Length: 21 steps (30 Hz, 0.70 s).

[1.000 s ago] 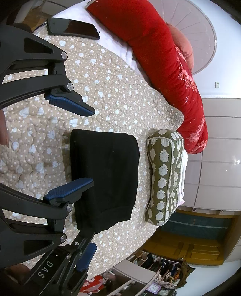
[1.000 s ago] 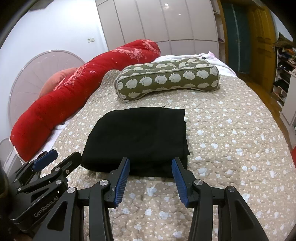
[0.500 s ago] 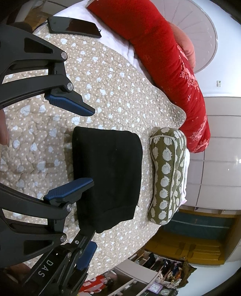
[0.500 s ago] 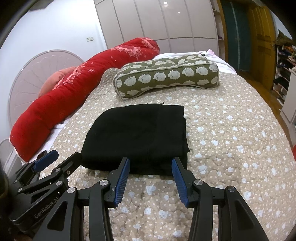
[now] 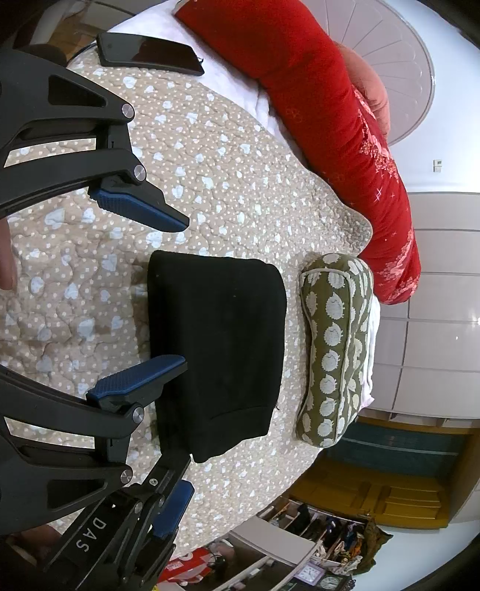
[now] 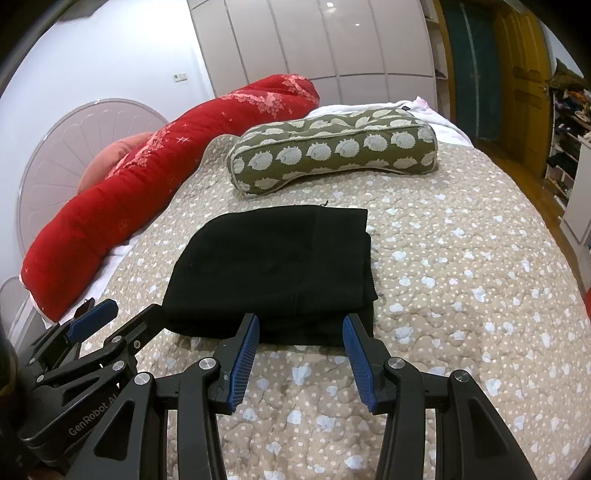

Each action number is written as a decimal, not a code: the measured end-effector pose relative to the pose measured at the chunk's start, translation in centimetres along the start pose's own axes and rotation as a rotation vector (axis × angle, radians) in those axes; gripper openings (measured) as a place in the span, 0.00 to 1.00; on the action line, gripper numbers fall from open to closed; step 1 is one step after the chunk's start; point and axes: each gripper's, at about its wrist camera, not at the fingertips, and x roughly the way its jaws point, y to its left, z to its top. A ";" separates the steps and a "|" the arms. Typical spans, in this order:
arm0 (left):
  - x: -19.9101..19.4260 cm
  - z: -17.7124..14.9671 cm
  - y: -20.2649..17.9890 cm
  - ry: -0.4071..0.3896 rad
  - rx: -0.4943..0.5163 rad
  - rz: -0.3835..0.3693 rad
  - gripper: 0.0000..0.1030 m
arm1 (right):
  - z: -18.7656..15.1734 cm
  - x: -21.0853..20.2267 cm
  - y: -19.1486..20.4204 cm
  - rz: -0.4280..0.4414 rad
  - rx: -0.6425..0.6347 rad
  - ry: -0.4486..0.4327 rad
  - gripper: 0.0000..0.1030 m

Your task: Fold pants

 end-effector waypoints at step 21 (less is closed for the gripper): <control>0.0 -0.2 0.0 -0.004 -0.009 -0.064 0.67 | -0.5 0.3 -2.6 -0.050 0.025 0.006 0.44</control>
